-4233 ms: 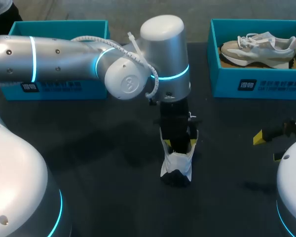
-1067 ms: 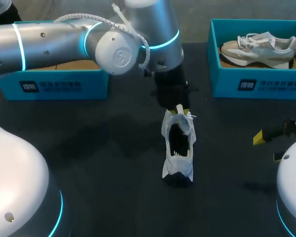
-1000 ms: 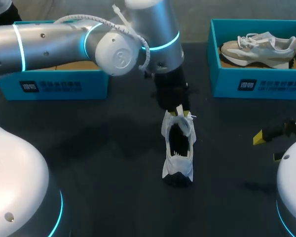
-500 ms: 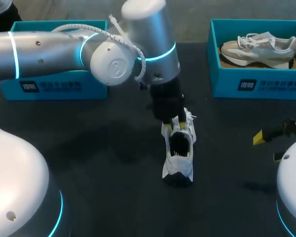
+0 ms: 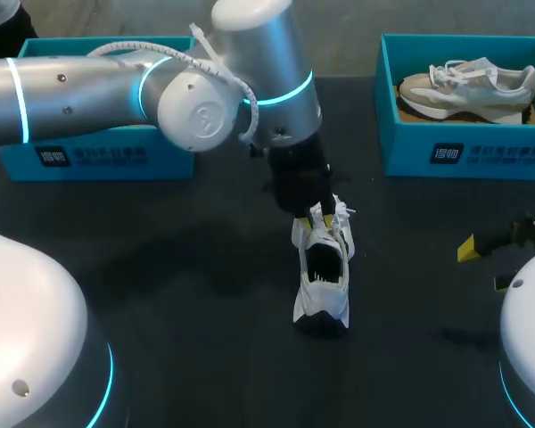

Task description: Take the shoe out of the shoebox, open the shoe tongue, remove and reinsert the insole, then place the shoe into the shoebox

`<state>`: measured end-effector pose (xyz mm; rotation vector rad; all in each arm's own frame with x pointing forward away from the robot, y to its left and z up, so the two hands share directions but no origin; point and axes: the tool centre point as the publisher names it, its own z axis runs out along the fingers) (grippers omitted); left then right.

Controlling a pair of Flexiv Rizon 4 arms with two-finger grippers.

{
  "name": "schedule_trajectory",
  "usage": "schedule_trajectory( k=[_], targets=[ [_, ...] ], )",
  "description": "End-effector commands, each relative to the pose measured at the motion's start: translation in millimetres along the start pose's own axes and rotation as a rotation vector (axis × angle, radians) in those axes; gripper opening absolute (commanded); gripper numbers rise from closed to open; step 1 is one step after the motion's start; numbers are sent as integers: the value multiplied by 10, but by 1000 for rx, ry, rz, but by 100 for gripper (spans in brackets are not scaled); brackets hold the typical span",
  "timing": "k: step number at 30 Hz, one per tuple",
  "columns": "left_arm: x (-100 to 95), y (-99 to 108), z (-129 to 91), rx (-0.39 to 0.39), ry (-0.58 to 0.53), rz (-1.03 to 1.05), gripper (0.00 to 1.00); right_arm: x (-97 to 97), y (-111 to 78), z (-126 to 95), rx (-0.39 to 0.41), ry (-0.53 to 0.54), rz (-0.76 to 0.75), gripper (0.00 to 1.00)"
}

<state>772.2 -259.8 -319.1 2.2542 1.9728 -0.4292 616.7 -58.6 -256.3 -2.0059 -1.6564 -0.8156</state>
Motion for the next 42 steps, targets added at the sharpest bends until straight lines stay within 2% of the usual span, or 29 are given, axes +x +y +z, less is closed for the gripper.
schedule_trajectory(
  k=[1,4,9,14,16,22,28,30,31,32,36,42],
  targets=[
    [-21,6,69,-3,1,2,27,6,-12,1,-1,-3,2,100],
    [-21,-17,138,7,3,5,25,6,-12,1,-1,-3,2,100],
    [59,-169,329,55,22,13,25,6,-12,1,-1,-3,2,100],
    [126,-265,405,76,30,10,25,6,-12,1,-1,-3,2,100],
    [124,-282,389,79,29,11,25,6,-12,1,-1,-3,2,100],
    [25,-258,153,49,3,28,26,6,-12,1,-1,-3,2,100],
    [-46,-208,-109,16,10,23,32,6,-12,1,-1,-3,2,100],
    [-53,-195,-201,12,31,14,39,6,-12,1,-1,-3,2,100],
    [-58,-192,-233,16,32,4,62,6,-12,1,-1,-3,2,100],
    [-66,-189,-266,13,32,4,100,6,-12,1,-1,-3,2,100],
    [-85,-202,-373,1,36,-16,100,6,-12,1,-1,-3,2,100],
    [-55,-343,-549,20,91,-205,100,6,-12,1,-1,-3,2,100]
  ],
)
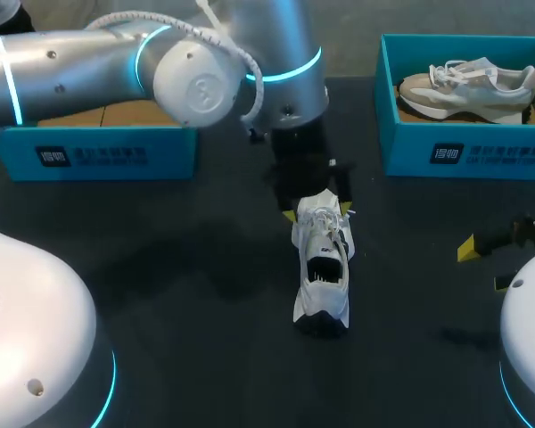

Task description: Take the shoe out of the shoebox, open the shoe tongue, remove and reinsert the insole, then place the shoe into the shoebox

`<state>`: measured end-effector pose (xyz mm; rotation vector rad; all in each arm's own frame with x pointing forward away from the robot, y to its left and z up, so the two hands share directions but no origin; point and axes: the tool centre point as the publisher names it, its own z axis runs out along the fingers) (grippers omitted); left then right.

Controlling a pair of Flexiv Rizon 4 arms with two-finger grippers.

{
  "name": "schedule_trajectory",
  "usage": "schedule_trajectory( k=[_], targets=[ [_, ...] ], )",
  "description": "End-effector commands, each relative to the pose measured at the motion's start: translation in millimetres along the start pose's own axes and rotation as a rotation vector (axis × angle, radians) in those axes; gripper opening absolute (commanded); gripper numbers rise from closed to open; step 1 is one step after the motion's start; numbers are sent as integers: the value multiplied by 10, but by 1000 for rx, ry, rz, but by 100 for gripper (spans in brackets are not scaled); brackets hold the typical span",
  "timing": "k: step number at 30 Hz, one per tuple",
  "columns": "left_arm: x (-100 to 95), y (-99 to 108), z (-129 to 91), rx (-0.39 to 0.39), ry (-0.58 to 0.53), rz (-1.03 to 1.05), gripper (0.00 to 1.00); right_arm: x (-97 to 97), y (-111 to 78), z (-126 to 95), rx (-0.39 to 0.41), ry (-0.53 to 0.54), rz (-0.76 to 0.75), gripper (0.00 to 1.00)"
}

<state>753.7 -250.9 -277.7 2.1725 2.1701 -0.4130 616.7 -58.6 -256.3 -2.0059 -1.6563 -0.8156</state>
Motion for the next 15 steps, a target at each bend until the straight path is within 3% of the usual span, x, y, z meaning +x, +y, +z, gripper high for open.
schedule_trajectory(
  k=[1,15],
  targets=[
    [49,-135,-177,10,55,-101,100,7,-12,1,-1,-3,2,100],
    [83,-221,-238,41,64,-181,100,7,-12,1,-1,-3,2,100]
  ],
)
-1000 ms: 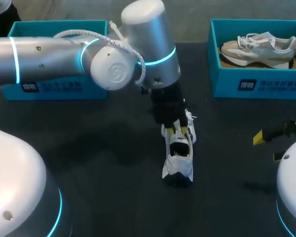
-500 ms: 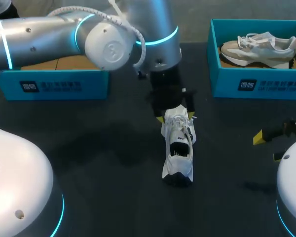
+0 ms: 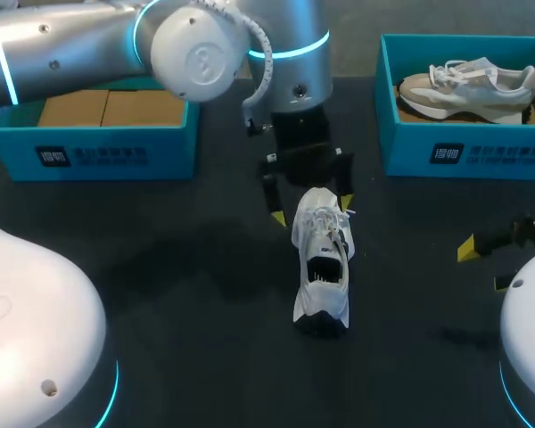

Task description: Take the shoe out of the shoebox, open the shoe tongue, remove and reinsert the insole, then place the shoe into the shoebox

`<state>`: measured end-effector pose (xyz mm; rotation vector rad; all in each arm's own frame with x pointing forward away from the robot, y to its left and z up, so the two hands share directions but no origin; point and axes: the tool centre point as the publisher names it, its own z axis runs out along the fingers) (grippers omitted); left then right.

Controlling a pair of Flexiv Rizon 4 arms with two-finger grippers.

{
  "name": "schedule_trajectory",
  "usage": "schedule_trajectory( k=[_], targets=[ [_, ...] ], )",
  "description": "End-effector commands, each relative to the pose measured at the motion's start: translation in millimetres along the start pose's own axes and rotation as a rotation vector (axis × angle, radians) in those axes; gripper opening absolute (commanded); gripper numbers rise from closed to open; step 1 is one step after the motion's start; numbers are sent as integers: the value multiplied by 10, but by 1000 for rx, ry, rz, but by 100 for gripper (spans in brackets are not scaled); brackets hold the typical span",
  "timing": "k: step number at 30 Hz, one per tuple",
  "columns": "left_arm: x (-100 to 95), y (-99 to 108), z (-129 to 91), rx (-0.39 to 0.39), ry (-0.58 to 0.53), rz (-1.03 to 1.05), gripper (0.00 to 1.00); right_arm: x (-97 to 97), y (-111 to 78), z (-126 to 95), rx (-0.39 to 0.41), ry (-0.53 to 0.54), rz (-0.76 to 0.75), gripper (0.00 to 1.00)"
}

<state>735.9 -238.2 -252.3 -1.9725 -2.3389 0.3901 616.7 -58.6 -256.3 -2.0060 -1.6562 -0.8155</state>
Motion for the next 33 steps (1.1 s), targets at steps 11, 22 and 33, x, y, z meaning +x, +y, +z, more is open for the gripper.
schedule_trajectory(
  k=[11,22,33],
  targets=[
    [93,-232,130,-166,48,-167,100,6,-12,1,-1,-3,1,100],
    [339,-544,244,-285,-13,-701,100,6,-12,1,-1,-3,1,100],
    [292,-507,371,-93,-95,-944,100,6,-12,1,-1,-3,1,100]
  ],
)
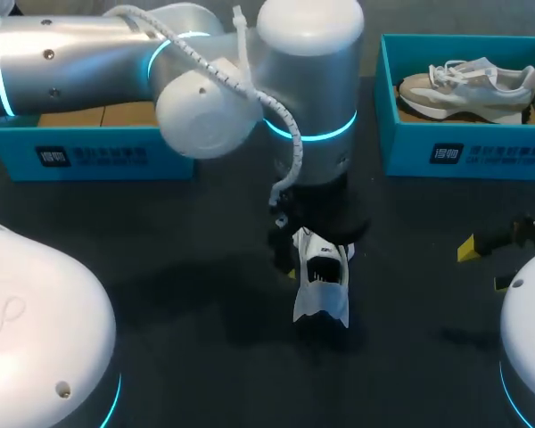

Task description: Take the shoe out of the shoebox, open the shoe tongue, remove and reinsert the insole, then place the shoe into the shoebox

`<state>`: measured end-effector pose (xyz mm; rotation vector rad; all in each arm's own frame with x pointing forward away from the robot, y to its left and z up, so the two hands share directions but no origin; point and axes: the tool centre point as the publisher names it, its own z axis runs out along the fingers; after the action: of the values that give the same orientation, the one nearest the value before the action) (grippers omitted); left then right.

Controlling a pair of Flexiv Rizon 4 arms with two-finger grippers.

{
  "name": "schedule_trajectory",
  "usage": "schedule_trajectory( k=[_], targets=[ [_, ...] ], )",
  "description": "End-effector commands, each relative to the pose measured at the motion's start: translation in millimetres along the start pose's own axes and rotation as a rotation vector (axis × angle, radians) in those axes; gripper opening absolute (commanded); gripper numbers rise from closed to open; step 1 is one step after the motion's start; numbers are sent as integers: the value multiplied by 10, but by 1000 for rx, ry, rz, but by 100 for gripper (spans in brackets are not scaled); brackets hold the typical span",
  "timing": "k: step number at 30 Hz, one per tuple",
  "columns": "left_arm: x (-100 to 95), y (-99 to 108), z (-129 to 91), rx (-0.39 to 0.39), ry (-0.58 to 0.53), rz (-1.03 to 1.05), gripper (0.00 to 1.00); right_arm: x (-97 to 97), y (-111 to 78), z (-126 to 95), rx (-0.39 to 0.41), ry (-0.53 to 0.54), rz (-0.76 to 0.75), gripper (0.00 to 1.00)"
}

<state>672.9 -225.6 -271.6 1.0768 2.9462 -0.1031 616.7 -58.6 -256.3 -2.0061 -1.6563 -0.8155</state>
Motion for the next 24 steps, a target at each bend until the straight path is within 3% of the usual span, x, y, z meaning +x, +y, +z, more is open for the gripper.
schedule_trajectory(
  k=[1,9,24],
  targets=[
    [1,6,120,179,-19,-300,100,7,-12,1,-1,-3,1,100],
    [55,-130,265,213,-40,-429,100,7,-12,1,-1,-3,1,100],
    [114,-300,706,149,-7,-474,100,7,-12,1,-1,-3,1,100]
  ],
)
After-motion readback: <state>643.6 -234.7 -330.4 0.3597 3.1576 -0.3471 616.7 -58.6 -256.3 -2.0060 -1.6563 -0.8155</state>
